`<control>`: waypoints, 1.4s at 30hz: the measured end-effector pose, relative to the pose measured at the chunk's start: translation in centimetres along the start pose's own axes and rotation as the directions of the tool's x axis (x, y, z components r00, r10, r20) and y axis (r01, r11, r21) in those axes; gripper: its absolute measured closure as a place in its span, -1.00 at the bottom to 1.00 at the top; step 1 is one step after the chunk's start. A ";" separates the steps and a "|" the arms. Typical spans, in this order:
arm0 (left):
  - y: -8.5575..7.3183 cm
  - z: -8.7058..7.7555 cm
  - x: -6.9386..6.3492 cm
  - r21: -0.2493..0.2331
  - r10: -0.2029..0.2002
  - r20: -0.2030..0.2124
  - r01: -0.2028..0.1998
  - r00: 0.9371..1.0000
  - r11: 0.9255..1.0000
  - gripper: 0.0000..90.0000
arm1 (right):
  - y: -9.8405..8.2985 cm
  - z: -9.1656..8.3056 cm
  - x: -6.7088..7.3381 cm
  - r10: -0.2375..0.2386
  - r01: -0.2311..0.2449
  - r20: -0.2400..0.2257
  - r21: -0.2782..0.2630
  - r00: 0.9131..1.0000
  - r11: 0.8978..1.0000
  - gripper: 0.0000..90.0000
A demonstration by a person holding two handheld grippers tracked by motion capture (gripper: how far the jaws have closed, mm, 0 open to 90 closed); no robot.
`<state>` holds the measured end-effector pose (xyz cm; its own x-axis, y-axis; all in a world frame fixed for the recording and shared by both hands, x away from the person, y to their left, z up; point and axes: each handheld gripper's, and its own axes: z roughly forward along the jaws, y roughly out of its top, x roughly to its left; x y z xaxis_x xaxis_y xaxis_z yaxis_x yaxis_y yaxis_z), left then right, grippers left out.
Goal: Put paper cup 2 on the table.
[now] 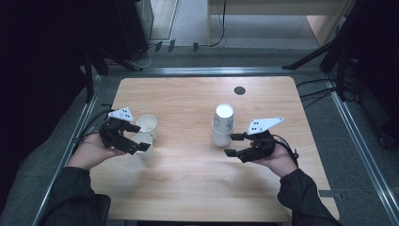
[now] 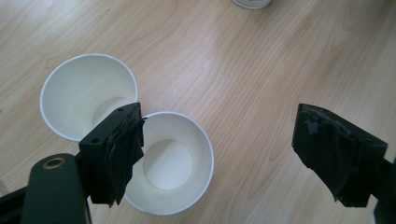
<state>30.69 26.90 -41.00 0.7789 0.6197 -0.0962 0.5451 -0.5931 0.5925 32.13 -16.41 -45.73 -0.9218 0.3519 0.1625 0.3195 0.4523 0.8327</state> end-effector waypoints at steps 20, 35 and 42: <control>2.3 2.4 -1.7 -0.094 0.036 0.103 -0.026 0.994 0.995 -0.61 | -0.5 -1.8 -0.2 0.002 -0.002 0.038 0.005 0.999 1.000 -0.22; 3.5 4.9 -4.2 -0.148 0.057 0.139 -0.036 0.989 0.988 -0.61 | -0.7 -1.7 0.0 -0.001 0.001 0.036 0.002 0.999 1.000 -0.22; 3.9 6.3 -5.7 -0.161 0.074 0.138 -0.052 0.988 0.986 -0.61 | -0.8 -1.5 0.0 -0.004 0.004 0.033 0.008 0.999 1.000 -0.22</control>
<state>30.36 17.80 -43.15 0.8527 0.4967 -0.1615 0.4469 -0.5336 0.7181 31.51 -18.00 -45.55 -0.9153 0.3772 0.1415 0.3179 0.4603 0.8289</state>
